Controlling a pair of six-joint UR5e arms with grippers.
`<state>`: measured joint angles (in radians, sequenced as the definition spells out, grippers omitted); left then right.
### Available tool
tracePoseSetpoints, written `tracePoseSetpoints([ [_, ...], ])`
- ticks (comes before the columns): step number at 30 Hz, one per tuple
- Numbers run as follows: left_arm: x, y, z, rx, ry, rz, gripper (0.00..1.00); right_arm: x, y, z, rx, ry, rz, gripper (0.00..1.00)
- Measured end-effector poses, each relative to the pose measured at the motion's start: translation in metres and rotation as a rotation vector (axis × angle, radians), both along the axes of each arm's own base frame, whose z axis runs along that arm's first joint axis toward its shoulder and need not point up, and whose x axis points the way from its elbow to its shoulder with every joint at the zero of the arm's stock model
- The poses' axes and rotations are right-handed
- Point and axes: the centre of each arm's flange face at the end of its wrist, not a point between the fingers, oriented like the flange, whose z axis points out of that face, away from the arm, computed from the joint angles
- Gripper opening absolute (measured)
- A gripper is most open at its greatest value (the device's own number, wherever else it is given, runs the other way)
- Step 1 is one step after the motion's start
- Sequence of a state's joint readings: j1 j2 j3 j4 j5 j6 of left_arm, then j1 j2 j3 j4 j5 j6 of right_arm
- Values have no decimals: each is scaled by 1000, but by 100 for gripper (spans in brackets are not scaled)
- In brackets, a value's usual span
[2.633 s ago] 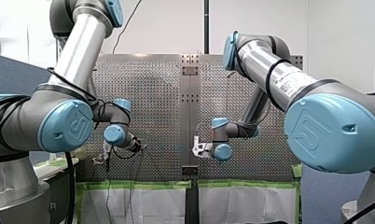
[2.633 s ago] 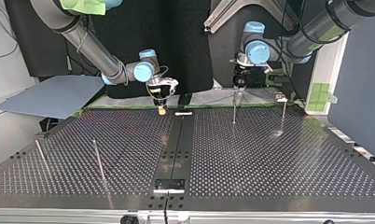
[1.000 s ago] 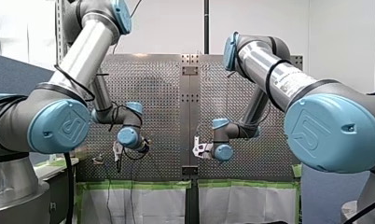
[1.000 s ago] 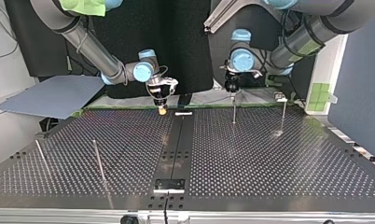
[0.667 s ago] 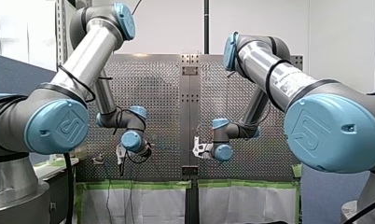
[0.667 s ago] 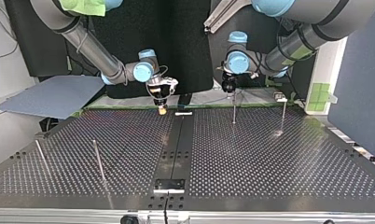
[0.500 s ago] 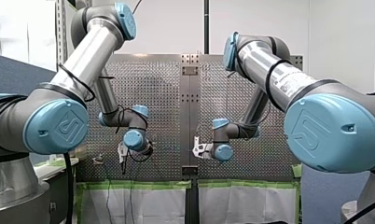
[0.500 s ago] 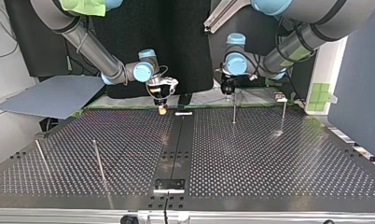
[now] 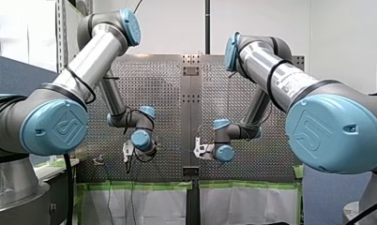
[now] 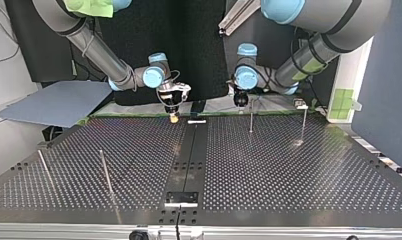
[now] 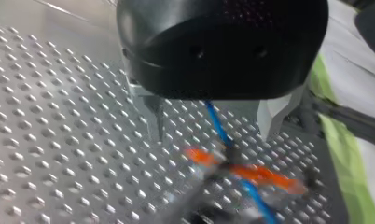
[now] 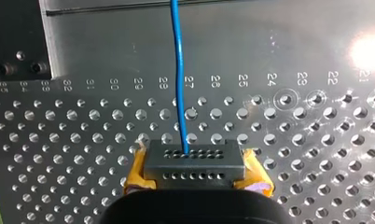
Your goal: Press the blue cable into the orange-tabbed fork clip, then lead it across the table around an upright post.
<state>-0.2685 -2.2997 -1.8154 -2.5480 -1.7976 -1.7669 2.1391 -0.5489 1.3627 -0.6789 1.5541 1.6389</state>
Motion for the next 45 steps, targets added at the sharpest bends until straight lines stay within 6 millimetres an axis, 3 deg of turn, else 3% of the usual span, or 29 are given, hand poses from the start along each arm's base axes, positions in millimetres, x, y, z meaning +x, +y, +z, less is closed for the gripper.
tracePoseSetpoints([
  [6, 2, -1, -13, 34, 39, 18, 100, -1, -1, 0, 0, 2, -1, 0],
  [22, 46, -20, 20, 16, -28, 9, 100, -2, -1, -2, -1, 5, -1, 0],
  [40, 42, -27, 22, 86, -16, -2, 100, -2, -1, -3, 1, 9, -1, 0],
  [42, 41, -28, 22, 102, -15, -8, 94, -2, -1, -3, 1, 9, -1, 0],
  [44, 41, -29, 22, 115, -15, -14, 74, -2, -1, -3, 0, 9, -1, 0],
  [45, 40, -30, 22, 122, -15, -17, 74, -2, -1, -3, 1, 10, -1, 0],
])
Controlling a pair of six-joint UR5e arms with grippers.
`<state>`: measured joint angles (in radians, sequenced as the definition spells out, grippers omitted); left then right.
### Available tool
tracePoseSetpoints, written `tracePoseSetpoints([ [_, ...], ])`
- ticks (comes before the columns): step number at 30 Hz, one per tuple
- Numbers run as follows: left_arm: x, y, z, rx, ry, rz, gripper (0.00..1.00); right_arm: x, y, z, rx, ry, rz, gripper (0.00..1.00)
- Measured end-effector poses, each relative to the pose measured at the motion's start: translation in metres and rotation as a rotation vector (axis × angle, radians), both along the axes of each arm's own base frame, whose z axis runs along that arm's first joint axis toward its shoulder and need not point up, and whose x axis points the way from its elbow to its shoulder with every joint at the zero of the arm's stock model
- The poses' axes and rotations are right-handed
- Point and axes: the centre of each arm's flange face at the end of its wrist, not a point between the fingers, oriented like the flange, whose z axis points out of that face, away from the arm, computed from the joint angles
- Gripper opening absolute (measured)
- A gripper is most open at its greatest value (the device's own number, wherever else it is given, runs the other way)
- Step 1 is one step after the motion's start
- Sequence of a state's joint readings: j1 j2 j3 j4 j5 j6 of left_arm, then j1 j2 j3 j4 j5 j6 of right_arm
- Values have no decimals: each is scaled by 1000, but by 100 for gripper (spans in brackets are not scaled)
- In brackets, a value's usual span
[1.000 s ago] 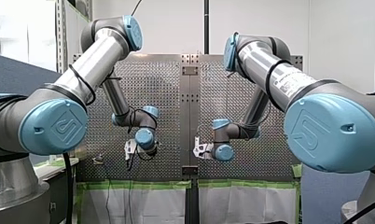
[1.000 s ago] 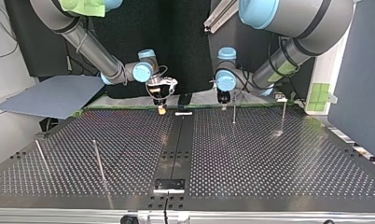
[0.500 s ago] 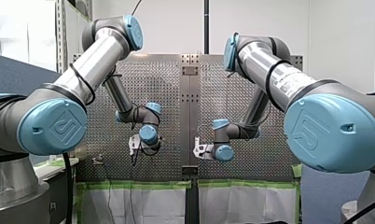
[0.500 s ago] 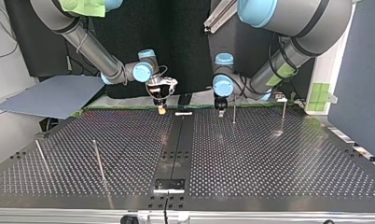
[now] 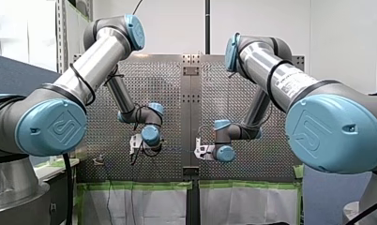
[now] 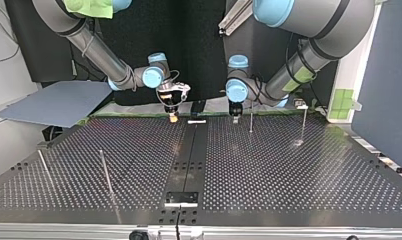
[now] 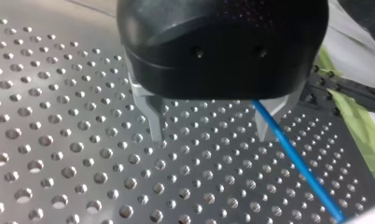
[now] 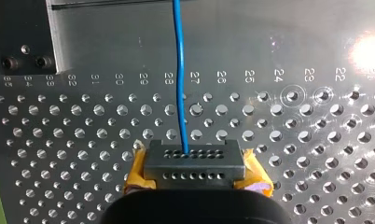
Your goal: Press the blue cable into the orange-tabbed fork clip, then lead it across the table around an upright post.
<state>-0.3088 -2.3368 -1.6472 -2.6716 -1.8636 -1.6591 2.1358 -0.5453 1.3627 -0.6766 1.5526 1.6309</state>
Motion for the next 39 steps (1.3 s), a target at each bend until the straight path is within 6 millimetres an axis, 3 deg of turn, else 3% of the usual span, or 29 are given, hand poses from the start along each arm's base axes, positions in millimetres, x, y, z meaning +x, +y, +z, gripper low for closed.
tracePoseSetpoints([
  [1, 0, 0, 0, 5, 0, -2, 55, 0, 0, 0, 0, 0, 0, 0],
  [2, 0, -1, 0, 8, 0, -4, 43, 0, 0, 0, 0, 0, 0, 0],
  [3, -1, -2, 0, 12, 0, -7, 43, 0, 0, 0, 0, 0, 0, 0],
  [4, -1, -2, 0, 14, 0, -8, 24, 0, 0, 0, 0, 0, 0, 0],
  [5, -2, -3, 0, 16, 0, -10, 12, 0, 0, 0, 0, 0, 0, 0],
  [6, -2, -4, 0, 17, -1, -12, 12, 0, 0, 0, 0, 0, 0, 0],
  [7, -2, -4, 0, 18, -1, -13, 0, 0, 0, 0, 0, 0, 0, 0],
  [27, -9, -9, 0, 25, 24, -23, 0, -1, -3, 2, 6, 7, -4, 0],
  [32, -11, -9, 5, 33, 30, -10, 0, -4, -7, 15, 14, 24, -26, 0],
  [39, -15, -21, 39, 22, -14, -8, 0, -6, -9, 50, 16, 43, -33, 0],
])
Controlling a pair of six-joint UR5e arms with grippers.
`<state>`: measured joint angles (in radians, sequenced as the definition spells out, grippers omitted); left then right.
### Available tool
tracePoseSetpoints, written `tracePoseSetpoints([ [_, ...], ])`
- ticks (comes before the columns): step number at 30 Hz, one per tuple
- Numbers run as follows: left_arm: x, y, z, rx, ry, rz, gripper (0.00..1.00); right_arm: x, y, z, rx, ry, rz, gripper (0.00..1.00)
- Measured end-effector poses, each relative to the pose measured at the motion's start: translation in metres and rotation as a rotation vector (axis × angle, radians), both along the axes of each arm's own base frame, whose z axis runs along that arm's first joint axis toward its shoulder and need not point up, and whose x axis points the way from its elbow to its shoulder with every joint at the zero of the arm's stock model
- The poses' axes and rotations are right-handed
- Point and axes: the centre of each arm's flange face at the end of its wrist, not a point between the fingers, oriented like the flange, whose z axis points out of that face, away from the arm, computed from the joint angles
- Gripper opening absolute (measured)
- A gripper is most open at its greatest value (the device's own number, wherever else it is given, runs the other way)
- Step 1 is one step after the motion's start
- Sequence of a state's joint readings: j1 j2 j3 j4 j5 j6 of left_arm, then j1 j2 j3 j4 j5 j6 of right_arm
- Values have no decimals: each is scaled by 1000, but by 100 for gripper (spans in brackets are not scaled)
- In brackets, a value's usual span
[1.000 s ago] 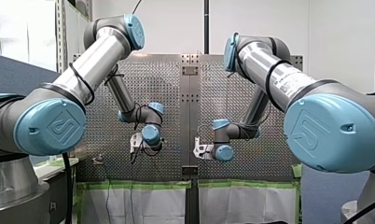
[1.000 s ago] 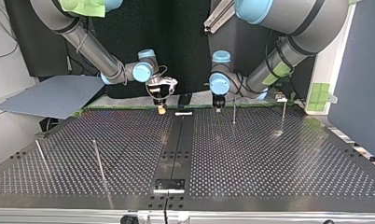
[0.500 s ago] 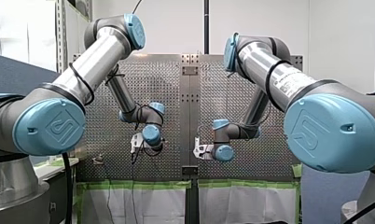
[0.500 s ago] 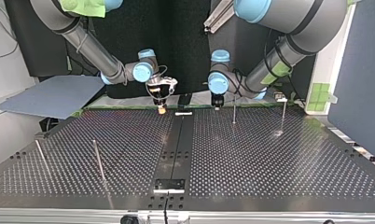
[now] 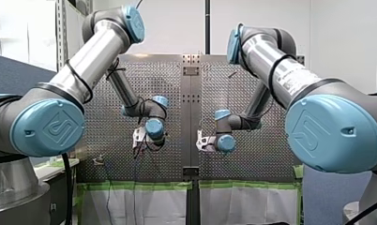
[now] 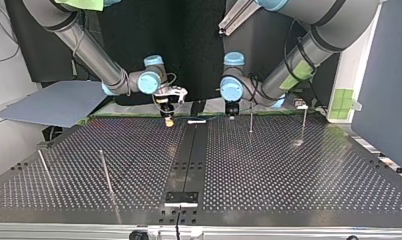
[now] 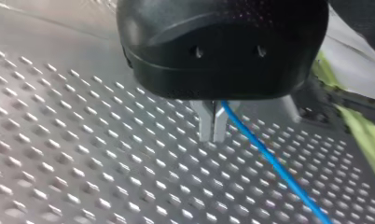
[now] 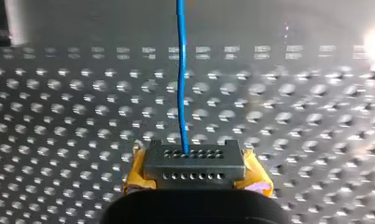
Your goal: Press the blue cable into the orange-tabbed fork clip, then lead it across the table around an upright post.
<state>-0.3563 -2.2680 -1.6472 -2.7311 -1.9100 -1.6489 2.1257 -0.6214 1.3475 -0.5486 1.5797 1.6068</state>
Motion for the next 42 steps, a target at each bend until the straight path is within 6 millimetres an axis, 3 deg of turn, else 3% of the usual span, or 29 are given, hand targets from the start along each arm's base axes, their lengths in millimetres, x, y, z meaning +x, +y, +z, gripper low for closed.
tracePoseSetpoints([
  [21, -24, -24, 130, -119, -147, 6, 0, 5, 3, 142, -97, -58, 1, 0],
  [39, -40, -19, 243, -208, -318, 2, 0, 6, 28, 265, -218, -117, 11, 0],
  [42, -39, -19, 253, -215, -328, 6, 0, 4, 32, 286, -244, -132, 8, 0],
])
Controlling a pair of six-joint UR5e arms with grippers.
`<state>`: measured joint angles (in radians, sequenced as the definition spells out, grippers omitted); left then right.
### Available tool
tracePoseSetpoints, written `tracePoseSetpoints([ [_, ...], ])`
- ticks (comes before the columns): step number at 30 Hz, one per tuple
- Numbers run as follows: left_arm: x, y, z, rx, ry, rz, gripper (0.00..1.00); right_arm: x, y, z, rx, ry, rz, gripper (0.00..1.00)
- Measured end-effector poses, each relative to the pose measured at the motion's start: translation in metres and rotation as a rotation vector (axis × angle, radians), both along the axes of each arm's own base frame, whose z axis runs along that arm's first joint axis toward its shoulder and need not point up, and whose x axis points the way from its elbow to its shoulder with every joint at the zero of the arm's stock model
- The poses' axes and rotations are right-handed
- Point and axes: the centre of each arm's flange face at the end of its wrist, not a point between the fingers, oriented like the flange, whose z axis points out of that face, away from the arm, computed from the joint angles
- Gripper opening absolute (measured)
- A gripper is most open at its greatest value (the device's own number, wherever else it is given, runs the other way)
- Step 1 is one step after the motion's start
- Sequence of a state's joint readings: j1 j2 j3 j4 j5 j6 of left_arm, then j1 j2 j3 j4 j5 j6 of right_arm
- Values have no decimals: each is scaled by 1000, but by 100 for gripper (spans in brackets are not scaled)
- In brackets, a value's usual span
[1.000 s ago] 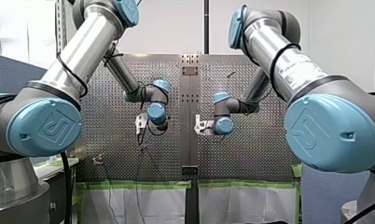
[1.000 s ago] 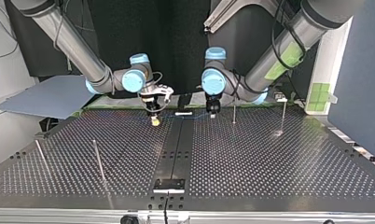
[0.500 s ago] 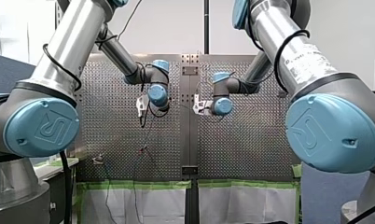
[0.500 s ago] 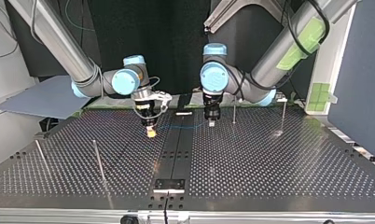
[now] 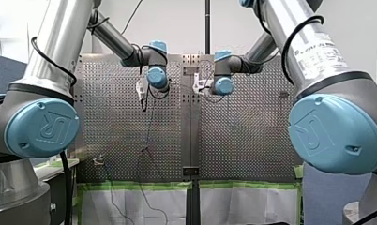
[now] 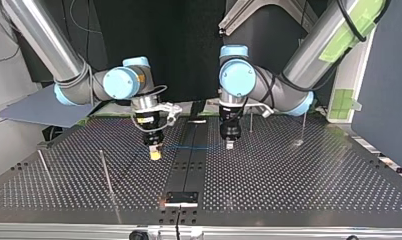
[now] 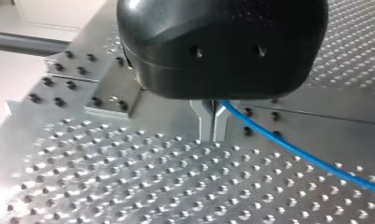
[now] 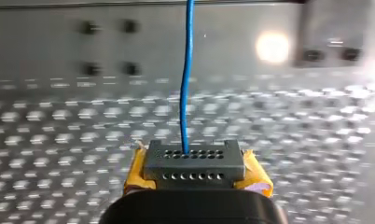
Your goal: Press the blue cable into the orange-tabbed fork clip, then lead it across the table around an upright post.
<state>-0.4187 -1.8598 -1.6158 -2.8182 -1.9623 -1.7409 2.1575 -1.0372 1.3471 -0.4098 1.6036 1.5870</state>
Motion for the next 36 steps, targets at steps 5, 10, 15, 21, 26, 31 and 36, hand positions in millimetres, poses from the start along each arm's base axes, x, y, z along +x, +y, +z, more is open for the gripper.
tracePoseSetpoints([
  [5, 3, -1, 12, -9, -11, 3, 0, -5, 7, 33, -40, -26, -9, 0],
  [10, 6, -3, 21, -15, -19, 3, 0, -12, 12, 65, -78, -52, -24, 0],
  [15, 10, -3, 32, -24, -26, 5, 0, -19, 16, 88, -106, -72, -39, 0],
  [21, 15, -6, 51, -46, -41, 5, 0, -27, 22, 113, -132, -93, -56, 0],
  [26, 19, -8, 68, -57, -55, 4, 0, -35, 26, 128, -141, -100, -69, 0],
  [31, 22, -10, 86, -62, -68, 3, 0, -46, 28, 142, -144, -104, -92, 0],
  [36, 25, -14, 106, -72, -92, -6, 0, -57, 27, 150, -140, -102, -116, 0],
])
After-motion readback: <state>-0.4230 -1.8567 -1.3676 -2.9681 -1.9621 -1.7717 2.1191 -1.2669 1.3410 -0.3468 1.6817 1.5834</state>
